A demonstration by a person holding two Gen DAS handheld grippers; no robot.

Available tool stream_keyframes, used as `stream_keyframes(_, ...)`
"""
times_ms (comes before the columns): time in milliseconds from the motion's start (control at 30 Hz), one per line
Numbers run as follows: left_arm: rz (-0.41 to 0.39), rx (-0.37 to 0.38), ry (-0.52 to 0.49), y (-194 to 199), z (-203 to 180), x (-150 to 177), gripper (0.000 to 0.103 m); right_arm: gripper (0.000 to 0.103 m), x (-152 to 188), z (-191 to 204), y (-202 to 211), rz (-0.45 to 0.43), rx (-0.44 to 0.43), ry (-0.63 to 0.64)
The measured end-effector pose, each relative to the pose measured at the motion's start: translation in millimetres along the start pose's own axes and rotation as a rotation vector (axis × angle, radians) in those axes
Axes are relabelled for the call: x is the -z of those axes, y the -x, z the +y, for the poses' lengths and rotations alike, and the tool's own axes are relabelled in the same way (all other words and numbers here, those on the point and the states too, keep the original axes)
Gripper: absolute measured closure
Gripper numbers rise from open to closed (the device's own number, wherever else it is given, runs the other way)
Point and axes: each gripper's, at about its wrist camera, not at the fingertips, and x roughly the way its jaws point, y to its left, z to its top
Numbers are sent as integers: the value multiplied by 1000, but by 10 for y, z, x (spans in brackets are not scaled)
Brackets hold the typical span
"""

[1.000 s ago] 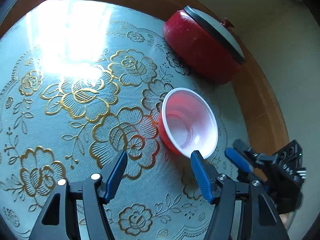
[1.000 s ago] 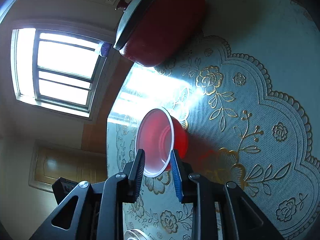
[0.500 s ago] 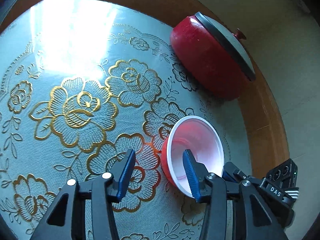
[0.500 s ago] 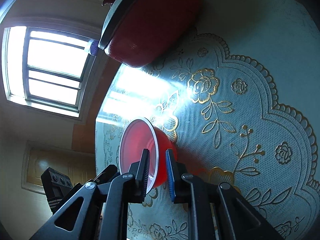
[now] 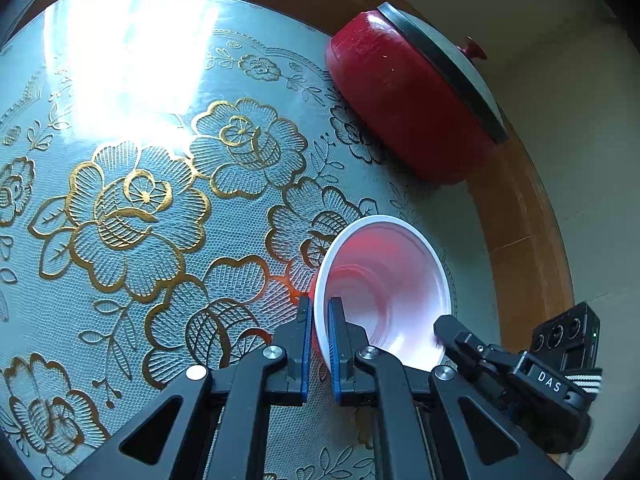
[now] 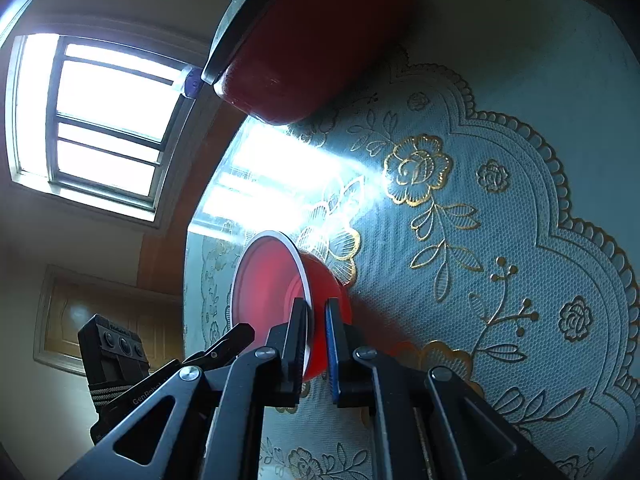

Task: Organize plates and bowls
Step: 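Lift the red bowl with both tools over the steel bowl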

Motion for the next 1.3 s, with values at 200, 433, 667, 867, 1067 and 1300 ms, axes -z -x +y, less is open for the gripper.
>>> stream_keyframes(200,-37,-41,-84,207,-123,93,96,95,49,89,92,6,-15,25)
stream_keyframes(433,-51,-43,-121,480,-182,243,95,95,162,232,272,3,-35,56)
stream_keyframes(667,-75,-15,-145,799,-229,451,95,95,354,399,511,1,-45,105)
stream_keyframes(867,-94,16,-179,1071,-300,660,95,95,576,525,805,-11,-62,151)
stream_keyframes(1067,-102,56,-214,1339,-336,910,95,95,859,617,1122,-28,-65,191)
stream_keyframes(1300,-75,107,-270,1522,-361,1245,95,94,1248,636,1463,-55,-72,222)
